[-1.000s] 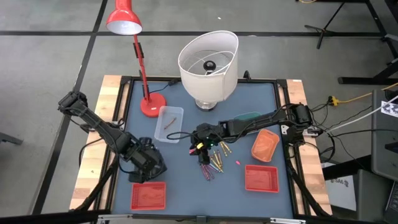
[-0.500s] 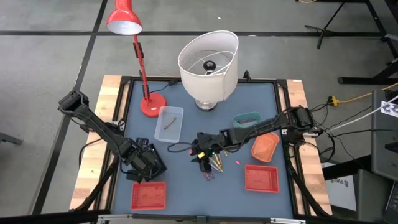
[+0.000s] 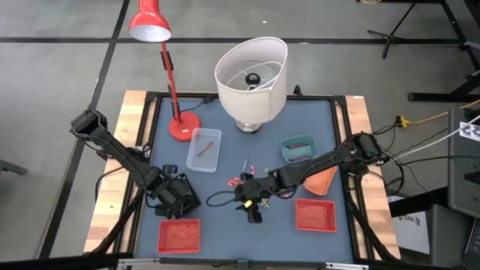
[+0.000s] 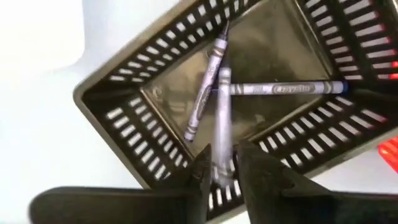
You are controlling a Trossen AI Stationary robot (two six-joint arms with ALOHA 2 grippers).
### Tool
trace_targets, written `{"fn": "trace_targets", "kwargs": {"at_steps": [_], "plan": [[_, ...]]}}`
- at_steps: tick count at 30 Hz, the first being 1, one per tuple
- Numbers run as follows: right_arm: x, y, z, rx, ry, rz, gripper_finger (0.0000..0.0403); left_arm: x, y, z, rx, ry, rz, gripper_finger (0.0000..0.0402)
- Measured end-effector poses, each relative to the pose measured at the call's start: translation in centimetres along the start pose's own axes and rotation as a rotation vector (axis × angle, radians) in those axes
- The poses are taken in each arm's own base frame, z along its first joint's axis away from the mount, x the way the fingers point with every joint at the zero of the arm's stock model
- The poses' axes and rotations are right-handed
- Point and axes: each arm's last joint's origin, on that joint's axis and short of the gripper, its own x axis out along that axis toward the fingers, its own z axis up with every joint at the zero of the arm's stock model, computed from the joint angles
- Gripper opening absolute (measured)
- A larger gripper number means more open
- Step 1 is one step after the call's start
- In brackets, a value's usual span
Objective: Sort crayons
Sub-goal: Put the dark blue crayon into the black bin, then put the yellow crayon into the orange bin
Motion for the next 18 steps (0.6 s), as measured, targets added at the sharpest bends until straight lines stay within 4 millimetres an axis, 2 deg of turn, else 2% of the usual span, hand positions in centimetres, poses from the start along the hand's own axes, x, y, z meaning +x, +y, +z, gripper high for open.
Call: {"fn": "trace_targets", "kwargs": {"at_steps": [4,10,18], "plan": [[0.0,0.6,-1.0,0.029,0.064,-0.088,0.0138,0.0,-0.1,0.1,-0.001,-0.009,-0.006,0.0083],[-0.2,1.2,-2.6,0.099,0.179,-0.209,0.0138,0.0,-0.4,0.5,-0.006,-0.049,-0.035,0.0084],[-1.0,0.4,-4.6,0.143,0.366,-0.372,0.0138,-0.1,-0.8,1.3,-0.020,-0.157,-0.052,0.0080]]}}
